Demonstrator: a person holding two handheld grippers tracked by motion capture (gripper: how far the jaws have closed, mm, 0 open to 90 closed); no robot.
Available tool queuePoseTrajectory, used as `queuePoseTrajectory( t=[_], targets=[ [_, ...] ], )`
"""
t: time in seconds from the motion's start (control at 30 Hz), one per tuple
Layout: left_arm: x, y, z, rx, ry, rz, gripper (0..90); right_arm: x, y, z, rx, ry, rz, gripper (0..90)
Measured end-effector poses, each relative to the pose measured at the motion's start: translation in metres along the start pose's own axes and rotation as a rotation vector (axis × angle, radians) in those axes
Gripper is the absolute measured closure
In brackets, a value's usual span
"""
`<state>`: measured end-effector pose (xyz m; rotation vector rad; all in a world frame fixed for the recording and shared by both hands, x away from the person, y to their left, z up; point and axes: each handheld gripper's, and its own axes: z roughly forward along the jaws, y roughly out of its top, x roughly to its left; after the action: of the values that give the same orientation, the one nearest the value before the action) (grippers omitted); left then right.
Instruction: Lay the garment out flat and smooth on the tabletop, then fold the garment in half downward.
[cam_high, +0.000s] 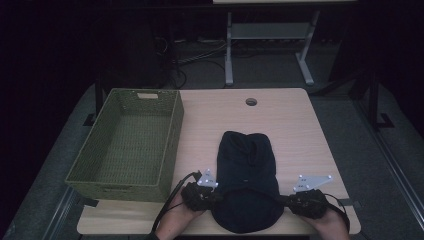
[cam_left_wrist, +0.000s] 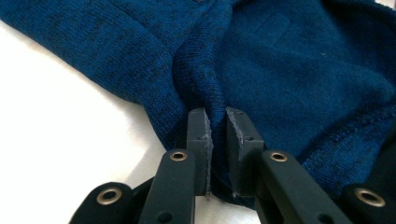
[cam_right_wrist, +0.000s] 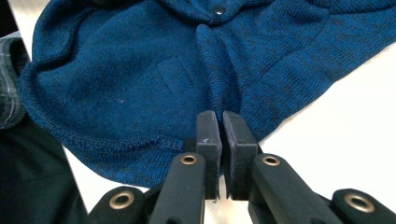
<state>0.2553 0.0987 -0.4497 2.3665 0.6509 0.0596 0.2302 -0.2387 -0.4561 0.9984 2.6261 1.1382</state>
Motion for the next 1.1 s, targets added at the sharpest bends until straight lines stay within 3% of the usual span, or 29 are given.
queuePoseTrajectory(
  t=[0.1, 0.3, 0.47, 0.7, 0.9, 1.1],
  targets=[
    [-0.001, 0.001, 0.000, -0.008, -0.009, -0.004, 72.4, 0.000, -0.001, -0.002, -0.005, -0.003, -0.006, 81.8],
    [0.004, 0.005, -0.008, -0.052, -0.013, -0.038, 52.1, -0.002, 0.004, -0.003, -0.032, -0.013, 0.009, 57.7],
    [0.013, 0.015, -0.015, -0.093, 0.010, -0.042, 42.8, -0.008, 0.014, -0.007, -0.063, -0.016, 0.016, 50.4],
    [0.032, 0.037, -0.019, -0.129, 0.057, -0.014, 41.6, -0.028, 0.031, -0.005, -0.075, -0.036, 0.032, 49.5],
    [0.051, 0.056, -0.015, -0.124, 0.094, 0.004, 41.5, -0.046, 0.045, -0.004, -0.095, -0.074, 0.043, 49.8],
    [0.071, 0.071, -0.013, -0.166, 0.134, -0.016, 42.3, -0.063, 0.065, 0.000, -0.108, -0.106, 0.053, 50.1]
  ],
)
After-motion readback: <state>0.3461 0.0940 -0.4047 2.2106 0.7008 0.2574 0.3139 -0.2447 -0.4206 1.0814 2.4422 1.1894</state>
